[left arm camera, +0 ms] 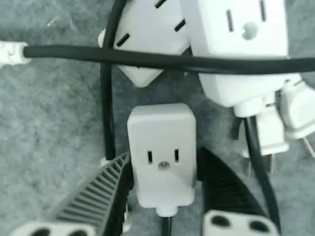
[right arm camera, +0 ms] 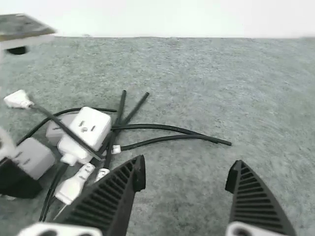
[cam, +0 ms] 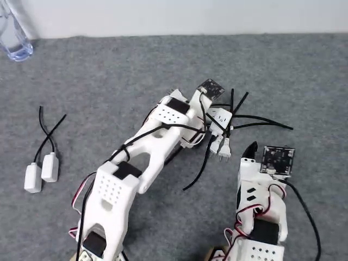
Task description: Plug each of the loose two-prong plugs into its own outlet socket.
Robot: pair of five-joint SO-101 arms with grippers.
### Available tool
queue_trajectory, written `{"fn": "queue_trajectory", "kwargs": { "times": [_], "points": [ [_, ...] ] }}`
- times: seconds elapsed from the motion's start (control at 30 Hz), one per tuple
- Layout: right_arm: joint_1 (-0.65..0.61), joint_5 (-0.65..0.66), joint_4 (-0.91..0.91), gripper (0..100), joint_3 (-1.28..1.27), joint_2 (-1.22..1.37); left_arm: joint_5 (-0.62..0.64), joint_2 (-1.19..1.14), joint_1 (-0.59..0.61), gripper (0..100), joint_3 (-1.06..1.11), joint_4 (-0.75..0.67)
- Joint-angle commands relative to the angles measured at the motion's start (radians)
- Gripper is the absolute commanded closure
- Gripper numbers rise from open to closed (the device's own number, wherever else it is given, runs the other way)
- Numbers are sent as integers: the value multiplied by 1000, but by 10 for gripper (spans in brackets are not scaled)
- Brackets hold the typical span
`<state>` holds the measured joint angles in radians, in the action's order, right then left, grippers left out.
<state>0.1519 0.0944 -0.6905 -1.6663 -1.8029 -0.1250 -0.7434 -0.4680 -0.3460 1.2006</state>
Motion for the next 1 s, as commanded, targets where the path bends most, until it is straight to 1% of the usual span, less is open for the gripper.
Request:
{"fn": "queue_trajectory", "kwargs": {
  "times": [0.0,0.03,0.07,0.17,0.23,0.3,0.4,0.53,0.57,0.7,0.9,0.97],
  "points": [
    [-13,32,10,721,-17,2,5,-32,-11,932,-101,46],
    [-13,32,10,721,-17,2,5,-38,-12,975,-111,49],
    [-13,32,10,721,-17,2,5,-41,-17,994,-114,49],
    [-13,32,10,721,-17,4,8,-32,-23,987,-114,49],
    [-13,32,10,721,-18,5,8,-20,-37,988,-142,89],
    [-13,32,22,721,-18,28,3,23,-58,988,-202,198],
    [-13,38,97,721,-21,101,2,110,-95,988,-309,356],
    [-13,40,199,721,-23,206,2,235,-87,988,-420,529],
    [-13,40,217,721,-23,226,-3,265,-74,988,-433,560],
    [-13,41,245,721,-23,255,-31,442,32,988,-363,557],
    [-13,41,245,721,-23,255,-40,733,213,988,-114,555],
    [-13,41,245,721,-23,255,-98,819,279,988,-35,555]
  ]
}}
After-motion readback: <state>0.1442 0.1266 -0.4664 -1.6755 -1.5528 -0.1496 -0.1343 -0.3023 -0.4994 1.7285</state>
